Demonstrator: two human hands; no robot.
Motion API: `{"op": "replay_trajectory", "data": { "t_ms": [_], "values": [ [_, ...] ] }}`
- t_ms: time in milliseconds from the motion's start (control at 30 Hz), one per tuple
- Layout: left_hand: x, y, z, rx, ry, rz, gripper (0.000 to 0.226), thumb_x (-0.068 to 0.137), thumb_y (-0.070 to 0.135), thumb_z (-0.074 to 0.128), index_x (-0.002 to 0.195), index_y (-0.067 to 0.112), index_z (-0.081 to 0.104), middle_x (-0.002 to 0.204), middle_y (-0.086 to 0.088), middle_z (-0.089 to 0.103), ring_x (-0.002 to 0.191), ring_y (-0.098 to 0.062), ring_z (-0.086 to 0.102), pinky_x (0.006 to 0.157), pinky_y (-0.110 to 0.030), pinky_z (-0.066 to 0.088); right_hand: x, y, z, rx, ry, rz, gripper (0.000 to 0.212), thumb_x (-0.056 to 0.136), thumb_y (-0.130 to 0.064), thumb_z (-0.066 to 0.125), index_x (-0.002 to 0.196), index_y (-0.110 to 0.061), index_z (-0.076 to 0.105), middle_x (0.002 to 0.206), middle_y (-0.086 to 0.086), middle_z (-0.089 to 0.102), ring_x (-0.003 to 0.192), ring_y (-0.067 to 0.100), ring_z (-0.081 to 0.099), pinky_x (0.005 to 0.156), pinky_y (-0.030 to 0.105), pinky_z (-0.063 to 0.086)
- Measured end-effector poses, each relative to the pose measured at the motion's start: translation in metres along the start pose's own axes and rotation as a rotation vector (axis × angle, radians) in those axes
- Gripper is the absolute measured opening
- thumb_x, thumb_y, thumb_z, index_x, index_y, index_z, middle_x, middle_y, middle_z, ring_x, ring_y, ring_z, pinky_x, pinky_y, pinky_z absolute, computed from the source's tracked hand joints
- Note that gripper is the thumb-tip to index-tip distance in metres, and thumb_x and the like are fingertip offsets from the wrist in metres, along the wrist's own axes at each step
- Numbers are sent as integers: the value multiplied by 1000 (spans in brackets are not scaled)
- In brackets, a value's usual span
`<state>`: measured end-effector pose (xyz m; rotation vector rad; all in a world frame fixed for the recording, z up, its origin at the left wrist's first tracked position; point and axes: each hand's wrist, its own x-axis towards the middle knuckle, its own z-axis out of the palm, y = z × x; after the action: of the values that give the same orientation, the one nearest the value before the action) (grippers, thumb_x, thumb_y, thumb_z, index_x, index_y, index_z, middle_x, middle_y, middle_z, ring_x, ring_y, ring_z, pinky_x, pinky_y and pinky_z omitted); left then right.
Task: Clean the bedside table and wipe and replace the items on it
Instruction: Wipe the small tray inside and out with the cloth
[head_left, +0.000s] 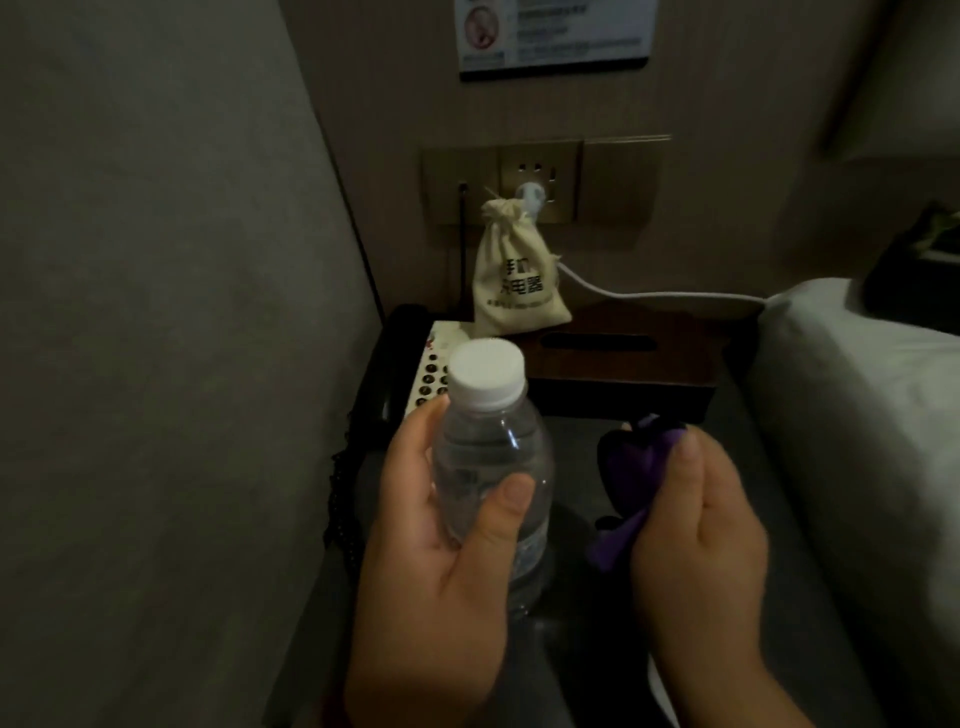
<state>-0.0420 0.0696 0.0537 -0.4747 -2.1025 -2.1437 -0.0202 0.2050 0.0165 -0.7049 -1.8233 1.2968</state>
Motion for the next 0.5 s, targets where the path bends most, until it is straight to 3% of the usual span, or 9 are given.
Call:
{"op": "replay_trajectory", "data": {
  "t_ms": [100, 200, 300, 400, 500],
  "values": [
    [6, 0, 21, 35, -55, -63, 52, 67, 58, 74, 112, 62, 48, 114, 26, 63, 106, 4, 61, 89, -27, 51, 15, -4, -20, -20, 86, -53, 30, 95, -46, 26, 87, -37, 54, 86, -30, 57, 78, -7, 55, 60, 10, 38],
    [20, 0, 49, 50, -108, -89, 52, 57, 55, 63, 107, 50, 51, 104, 27, 65, 97, 6, 63, 78, -13, 52, 23, -2, -35, -53, 135, -122, 29, 96, -46, 26, 94, -34, 53, 80, -21, 57, 78, -7, 56, 61, 14, 41],
    [40, -3, 83, 46, -157, -78, 56, 59, 48, 68, 113, 40, 54, 109, 15, 67, 102, 0, 63, 88, -26, 53, 32, 0, -49, -107, 165, -186, 23, 97, -35, 35, 106, -28, 56, 74, -27, 50, 79, -22, 50, 65, -1, 35],
    [67, 0, 117, 27, -203, -36, 67, 68, 36, 75, 129, 25, 51, 119, 8, 64, 108, -4, 61, 95, -34, 51, 41, 1, -62, -124, 196, -177, 38, 96, -43, 35, 119, -23, 56, 92, -23, 54, 85, -13, 49, 74, -8, 30],
    [100, 12, 154, 36, -294, 20, 57, 80, 26, 73, 133, 22, 49, 118, 9, 64, 106, -2, 62, 91, -32, 53, 49, 1, -76, -116, 286, -204, 43, 94, -43, 37, 122, -18, 57, 103, -15, 52, 95, -10, 42, 80, -9, 25]
  ]
}}
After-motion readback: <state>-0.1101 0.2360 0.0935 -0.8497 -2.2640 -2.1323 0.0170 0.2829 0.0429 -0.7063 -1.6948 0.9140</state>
